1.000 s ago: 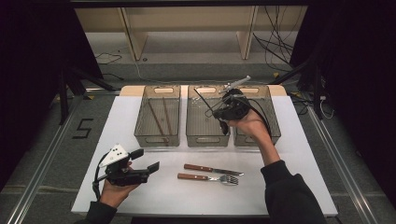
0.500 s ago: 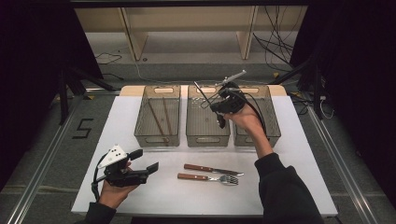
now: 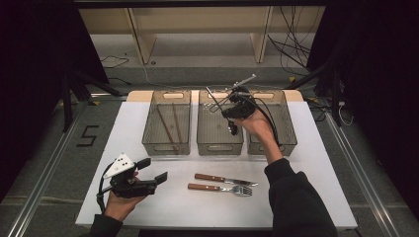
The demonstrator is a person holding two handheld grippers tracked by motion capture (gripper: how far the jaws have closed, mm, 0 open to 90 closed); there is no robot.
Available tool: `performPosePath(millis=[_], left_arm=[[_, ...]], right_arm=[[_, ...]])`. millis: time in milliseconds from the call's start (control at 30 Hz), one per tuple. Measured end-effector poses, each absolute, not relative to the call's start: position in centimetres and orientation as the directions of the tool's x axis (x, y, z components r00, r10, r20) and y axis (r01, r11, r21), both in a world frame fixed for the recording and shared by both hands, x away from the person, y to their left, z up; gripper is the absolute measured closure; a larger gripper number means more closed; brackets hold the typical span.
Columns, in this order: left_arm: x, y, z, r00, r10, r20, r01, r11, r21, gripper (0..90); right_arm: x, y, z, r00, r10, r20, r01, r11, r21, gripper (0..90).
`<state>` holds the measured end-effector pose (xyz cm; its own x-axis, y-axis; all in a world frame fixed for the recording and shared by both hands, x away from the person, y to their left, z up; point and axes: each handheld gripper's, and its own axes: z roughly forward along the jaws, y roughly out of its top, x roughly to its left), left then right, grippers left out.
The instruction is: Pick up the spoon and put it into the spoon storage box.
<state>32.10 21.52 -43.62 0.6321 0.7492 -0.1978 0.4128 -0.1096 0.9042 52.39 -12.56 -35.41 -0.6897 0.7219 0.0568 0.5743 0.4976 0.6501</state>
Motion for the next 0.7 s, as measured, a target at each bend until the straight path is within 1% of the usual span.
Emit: performPosePath(millis=[300, 700], left_arm=[[32.1, 21.5, -43.6, 0.633, 0.748, -0.199, 0.412, -0.108, 0.905, 15.6], [32.1, 21.5, -43.7, 0.633, 0.747, -0.2, 0.414, -0.108, 0.904, 15.6]], right_arm=[[52.8, -12.6, -37.4, -0.664, 0.744, 0.078, 0.615, 0.483, 0.623, 86.5], [53.0, -12.4, -39.2, -0.651, 0.756, 0.072, 0.64, 0.495, 0.588, 86.3]])
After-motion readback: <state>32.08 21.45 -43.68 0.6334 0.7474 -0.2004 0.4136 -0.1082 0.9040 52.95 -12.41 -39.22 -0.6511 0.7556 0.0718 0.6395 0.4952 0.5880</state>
